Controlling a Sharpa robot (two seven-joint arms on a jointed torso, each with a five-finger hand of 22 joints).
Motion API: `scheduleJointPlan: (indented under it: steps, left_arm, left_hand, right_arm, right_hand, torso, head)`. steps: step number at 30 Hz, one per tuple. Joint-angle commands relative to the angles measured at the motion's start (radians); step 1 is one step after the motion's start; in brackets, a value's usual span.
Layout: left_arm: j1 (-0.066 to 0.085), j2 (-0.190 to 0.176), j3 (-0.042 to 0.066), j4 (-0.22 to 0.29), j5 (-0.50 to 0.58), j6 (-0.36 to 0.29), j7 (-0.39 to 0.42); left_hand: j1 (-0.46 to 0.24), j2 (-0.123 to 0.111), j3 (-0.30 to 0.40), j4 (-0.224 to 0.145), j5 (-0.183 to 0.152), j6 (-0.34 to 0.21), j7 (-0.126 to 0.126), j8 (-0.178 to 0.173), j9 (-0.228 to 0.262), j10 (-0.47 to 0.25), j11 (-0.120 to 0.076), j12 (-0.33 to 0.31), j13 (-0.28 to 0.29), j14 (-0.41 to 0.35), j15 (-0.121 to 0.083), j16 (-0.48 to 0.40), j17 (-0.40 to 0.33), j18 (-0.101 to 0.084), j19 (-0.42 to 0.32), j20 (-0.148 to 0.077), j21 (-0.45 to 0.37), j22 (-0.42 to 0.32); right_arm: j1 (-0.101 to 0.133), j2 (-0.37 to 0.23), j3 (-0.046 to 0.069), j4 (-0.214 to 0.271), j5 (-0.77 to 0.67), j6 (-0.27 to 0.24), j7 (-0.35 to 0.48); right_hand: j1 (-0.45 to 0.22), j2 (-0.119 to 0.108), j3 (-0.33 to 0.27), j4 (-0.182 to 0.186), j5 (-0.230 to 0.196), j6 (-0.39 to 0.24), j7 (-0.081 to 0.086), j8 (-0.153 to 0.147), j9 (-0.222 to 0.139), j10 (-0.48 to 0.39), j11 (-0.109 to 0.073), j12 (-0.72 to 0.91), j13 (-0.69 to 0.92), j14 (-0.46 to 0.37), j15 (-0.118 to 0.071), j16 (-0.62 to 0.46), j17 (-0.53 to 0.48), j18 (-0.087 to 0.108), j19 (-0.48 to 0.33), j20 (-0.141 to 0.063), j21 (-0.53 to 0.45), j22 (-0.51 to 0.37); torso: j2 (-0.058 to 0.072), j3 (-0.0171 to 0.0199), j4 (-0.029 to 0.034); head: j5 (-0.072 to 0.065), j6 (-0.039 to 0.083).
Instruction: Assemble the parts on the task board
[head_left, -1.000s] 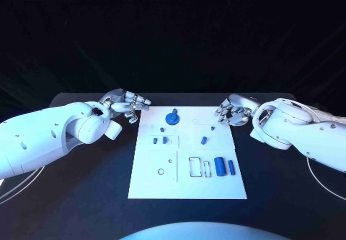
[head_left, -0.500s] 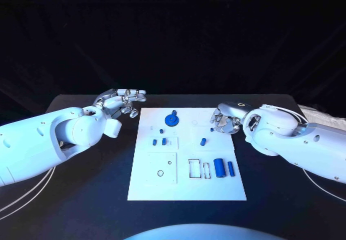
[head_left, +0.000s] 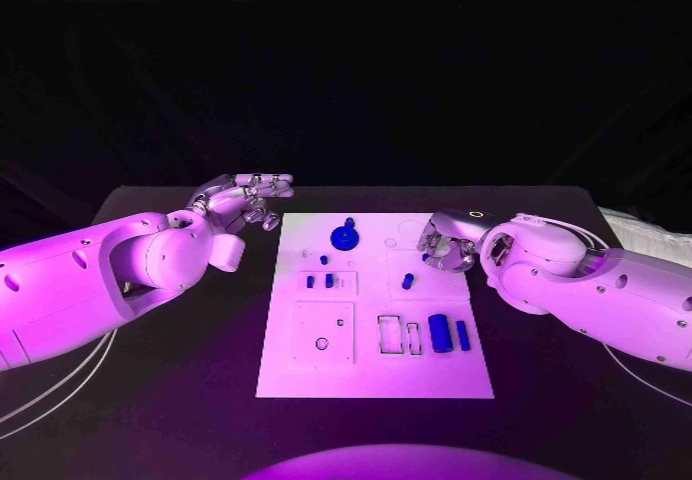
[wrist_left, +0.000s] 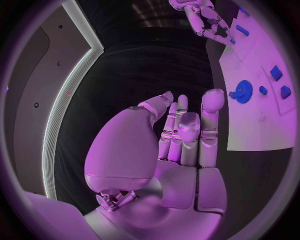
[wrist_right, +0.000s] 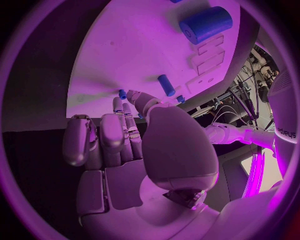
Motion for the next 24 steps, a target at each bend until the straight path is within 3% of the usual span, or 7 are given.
scheduleJointPlan:
  steps: [1, 18, 24]
  left_arm:
    - [0.0, -0.001, 0.0, 0.006, 0.015, 0.01, 0.017]
    - [-0.001, -0.004, 0.0, 0.011, 0.008, 0.021, 0.004]
    - [-0.001, -0.005, -0.001, 0.011, 0.004, 0.024, -0.001]
  left_hand:
    - [-0.009, 0.001, -0.009, 0.001, 0.006, -0.01, 0.0, 0.002, -0.001, -0.009, -0.002, 0.006, 0.001, -0.008, -0.001, -0.004, -0.002, 0.008, -0.006, 0.002, -0.007, -0.003]
    - [-0.009, 0.002, -0.014, 0.002, 0.006, -0.013, 0.001, 0.002, -0.002, -0.013, -0.001, 0.008, 0.002, -0.01, 0.0, -0.004, -0.003, 0.009, -0.007, 0.003, -0.01, -0.005]
    - [-0.009, 0.002, -0.014, 0.002, 0.006, -0.013, 0.001, 0.002, -0.002, -0.013, -0.001, 0.008, 0.002, -0.01, 0.0, -0.004, -0.003, 0.009, -0.007, 0.003, -0.01, -0.005]
  right_arm:
    - [-0.004, 0.006, -0.001, -0.005, -0.041, 0.015, -0.014]
    - [-0.012, 0.023, -0.002, -0.019, -0.061, 0.016, -0.022]
    - [-0.015, 0.024, -0.002, -0.022, -0.061, 0.031, -0.024]
  right_hand:
    - [-0.002, -0.004, 0.006, -0.002, -0.007, 0.005, 0.003, -0.004, -0.001, 0.007, 0.0, -0.007, -0.001, 0.017, -0.006, -0.006, -0.001, 0.017, -0.001, -0.002, -0.004, 0.0]
    - [0.003, 0.007, 0.025, 0.0, -0.021, 0.026, -0.001, 0.003, 0.002, 0.038, -0.003, -0.003, -0.027, 0.019, -0.008, 0.0, 0.004, 0.016, 0.004, -0.003, -0.002, 0.005]
    - [0.021, 0.021, 0.048, -0.011, -0.054, 0.056, -0.006, 0.012, 0.008, 0.077, -0.01, 0.003, -0.041, 0.023, -0.012, 0.012, 0.016, 0.013, 0.013, -0.007, 0.005, 0.018]
  torso:
    - [0.0, -0.0005, 0.0011]
    - [-0.001, -0.0011, -0.0001]
    - [-0.002, -0.0016, -0.0006]
  head:
    - [0.0, -0.002]
    - [0.0, -0.01]
    - [-0.001, -0.013]
